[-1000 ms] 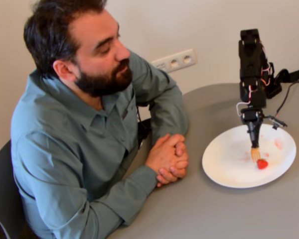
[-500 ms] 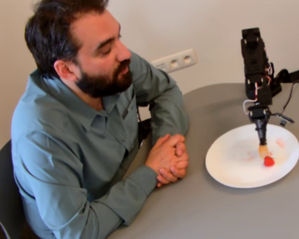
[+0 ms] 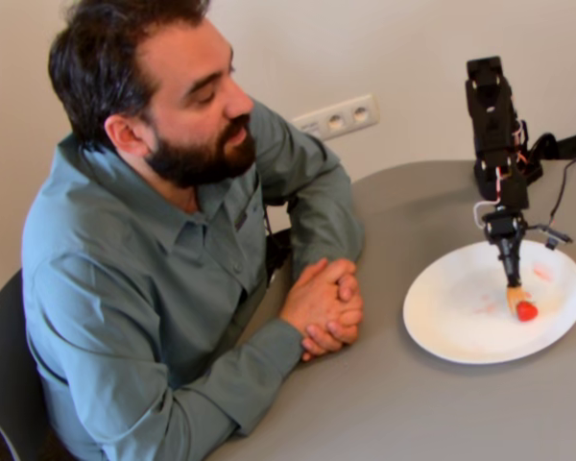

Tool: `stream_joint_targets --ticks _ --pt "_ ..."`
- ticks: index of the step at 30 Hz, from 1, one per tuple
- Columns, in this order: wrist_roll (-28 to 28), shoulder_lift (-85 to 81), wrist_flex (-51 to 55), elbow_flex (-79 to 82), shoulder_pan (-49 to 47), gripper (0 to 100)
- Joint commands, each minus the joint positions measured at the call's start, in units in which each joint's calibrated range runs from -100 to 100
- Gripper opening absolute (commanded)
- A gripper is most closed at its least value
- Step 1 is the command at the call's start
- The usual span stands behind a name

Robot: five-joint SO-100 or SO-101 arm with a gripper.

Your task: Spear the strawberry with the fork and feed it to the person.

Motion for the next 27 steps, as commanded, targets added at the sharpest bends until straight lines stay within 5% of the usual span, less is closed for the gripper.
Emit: stream_joint_targets --ticks 1,16,21,27 --pt "0.2 0.2 -0.8 -1.1 0.0 1" --pt "2.2 0.8 -6.2 -1.0 0.3 1" --pt "-1.0 0.6 15.5 -16.1 0.4 1" --pt "-0.8 0.0 22.1 -23.4 0.5 1"
